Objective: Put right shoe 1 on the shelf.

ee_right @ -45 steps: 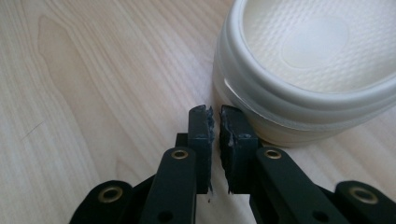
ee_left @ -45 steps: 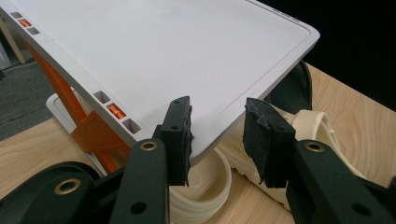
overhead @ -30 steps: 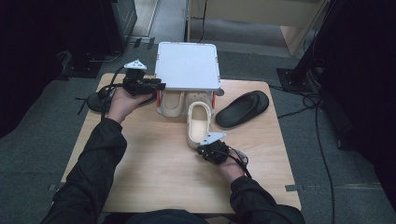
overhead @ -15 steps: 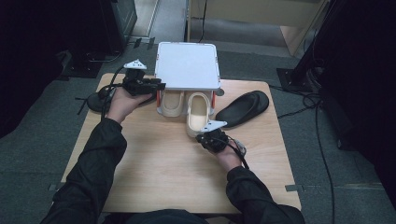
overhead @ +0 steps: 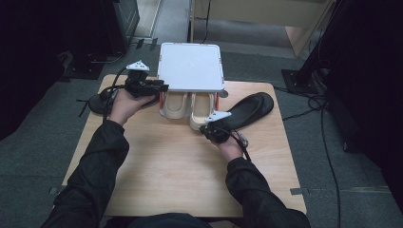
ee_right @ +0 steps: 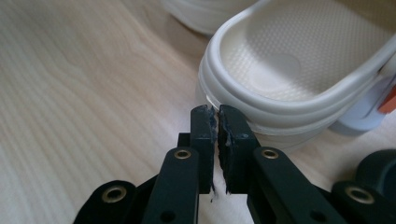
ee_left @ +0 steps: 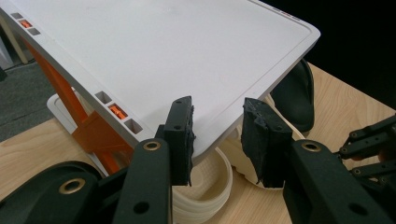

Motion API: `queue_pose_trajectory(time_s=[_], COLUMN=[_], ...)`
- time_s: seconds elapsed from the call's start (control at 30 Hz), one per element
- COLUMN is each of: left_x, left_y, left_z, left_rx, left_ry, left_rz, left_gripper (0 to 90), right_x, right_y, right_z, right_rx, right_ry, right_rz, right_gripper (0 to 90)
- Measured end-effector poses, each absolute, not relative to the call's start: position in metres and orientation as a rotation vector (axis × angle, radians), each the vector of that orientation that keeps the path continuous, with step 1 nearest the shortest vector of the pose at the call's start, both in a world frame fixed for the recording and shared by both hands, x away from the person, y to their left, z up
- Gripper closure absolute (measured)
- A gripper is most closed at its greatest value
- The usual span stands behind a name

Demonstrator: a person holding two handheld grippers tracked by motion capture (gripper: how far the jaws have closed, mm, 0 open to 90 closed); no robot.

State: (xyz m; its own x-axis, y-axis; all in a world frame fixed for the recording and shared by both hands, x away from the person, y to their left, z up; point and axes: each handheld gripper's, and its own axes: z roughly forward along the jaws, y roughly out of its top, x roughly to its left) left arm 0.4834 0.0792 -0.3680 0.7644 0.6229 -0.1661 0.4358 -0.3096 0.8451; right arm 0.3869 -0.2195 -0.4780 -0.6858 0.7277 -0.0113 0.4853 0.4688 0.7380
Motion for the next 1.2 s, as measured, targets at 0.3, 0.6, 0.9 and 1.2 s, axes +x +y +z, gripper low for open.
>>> queue_pose_trajectory(time_s=[0.3, 0.6, 0.9, 1.2], left_x=[0.483, 0.483, 0.483, 0.482], left_y=[0.079, 0.079, 0.079, 0.084], left_z=[-0.368, -0.368, -0.368, -0.36], left_rx=[1.954, 1.953, 1.95, 1.916], left_ry=[0.801, 0.8, 0.806, 0.847], left_rz=[0.234, 0.234, 0.234, 0.196], left_gripper=[63.9, 63.9, 63.8, 56.5], right_x=[0.404, 0.416, 0.429, 0.408], right_y=[-0.216, -0.213, -0.221, -0.223], right_z=[-0.475, -0.475, -0.48, -0.473], right_rx=[1.039, 1.062, 1.17, 1.178], right_ry=[2.383, 2.371, 2.327, 2.363], right_rz=[1.026, 1.016, 1.095, 1.166], right_gripper=[84.8, 84.7, 81.0, 69.5])
